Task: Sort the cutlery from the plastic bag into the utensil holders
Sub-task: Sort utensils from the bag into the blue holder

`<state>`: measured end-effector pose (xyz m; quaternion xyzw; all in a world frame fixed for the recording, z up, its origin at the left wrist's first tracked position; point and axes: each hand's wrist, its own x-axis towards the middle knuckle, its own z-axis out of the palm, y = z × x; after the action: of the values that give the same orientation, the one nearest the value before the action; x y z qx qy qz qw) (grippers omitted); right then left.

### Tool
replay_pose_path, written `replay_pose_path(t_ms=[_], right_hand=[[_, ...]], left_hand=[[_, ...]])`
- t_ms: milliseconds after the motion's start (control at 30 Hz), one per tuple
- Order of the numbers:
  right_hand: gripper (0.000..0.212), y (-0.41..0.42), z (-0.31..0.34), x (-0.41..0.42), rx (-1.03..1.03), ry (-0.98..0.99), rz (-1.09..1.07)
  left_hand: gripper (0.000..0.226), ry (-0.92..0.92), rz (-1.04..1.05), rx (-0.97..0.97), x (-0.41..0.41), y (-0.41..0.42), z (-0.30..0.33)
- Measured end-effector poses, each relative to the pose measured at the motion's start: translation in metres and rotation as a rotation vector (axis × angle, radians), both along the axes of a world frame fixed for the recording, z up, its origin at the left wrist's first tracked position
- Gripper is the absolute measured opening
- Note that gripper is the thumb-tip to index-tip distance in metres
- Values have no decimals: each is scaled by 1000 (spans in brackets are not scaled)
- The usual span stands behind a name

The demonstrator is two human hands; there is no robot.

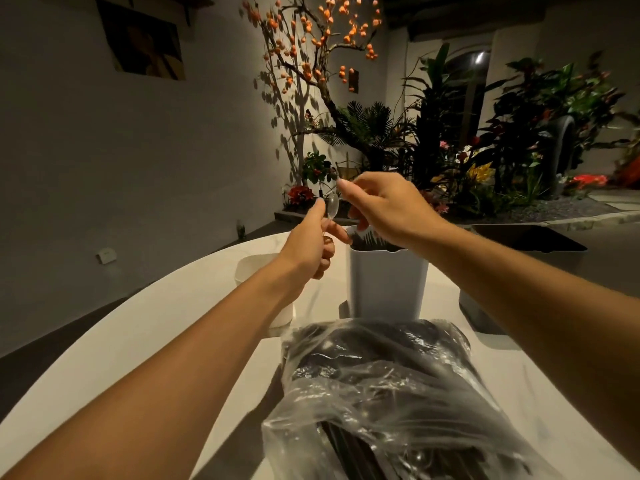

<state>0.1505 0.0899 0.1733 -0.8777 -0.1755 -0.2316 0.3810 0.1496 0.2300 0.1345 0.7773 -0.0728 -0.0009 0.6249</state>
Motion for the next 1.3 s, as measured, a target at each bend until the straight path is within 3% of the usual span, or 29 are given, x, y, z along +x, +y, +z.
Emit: replay_pose_path(t_ms=[67, 167, 300, 467, 633, 700, 833, 1033, 1300], right_hand=[[30, 17, 5, -2, 59, 55, 47], [15, 37, 5, 5, 77, 47, 30], [8, 66, 0, 15, -8, -29, 25], [8, 101, -21, 35, -127, -262, 10], [3, 119, -55, 53, -366, -330, -5], [5, 120, -68, 58, -447, -266, -15], [28, 117, -85, 67, -598, 66, 11], [30, 91, -55, 40, -493, 58, 5], [14, 40, -32, -49, -372, 51, 43]], left_hand=[[61, -69, 75, 79, -1, 9, -2], [42, -227, 152, 149, 2, 31, -8], [22, -275, 219, 158, 8, 64, -11], [32, -236, 369, -37, 21, 103, -13], [40, -186, 356, 30, 28, 113, -33], [46, -156, 353, 92, 32, 112, -40], [51, -129, 389, 182, 36, 110, -47], [52, -171, 344, 143, 19, 100, -33], [29, -298, 185, 195, -62, 51, -8]])
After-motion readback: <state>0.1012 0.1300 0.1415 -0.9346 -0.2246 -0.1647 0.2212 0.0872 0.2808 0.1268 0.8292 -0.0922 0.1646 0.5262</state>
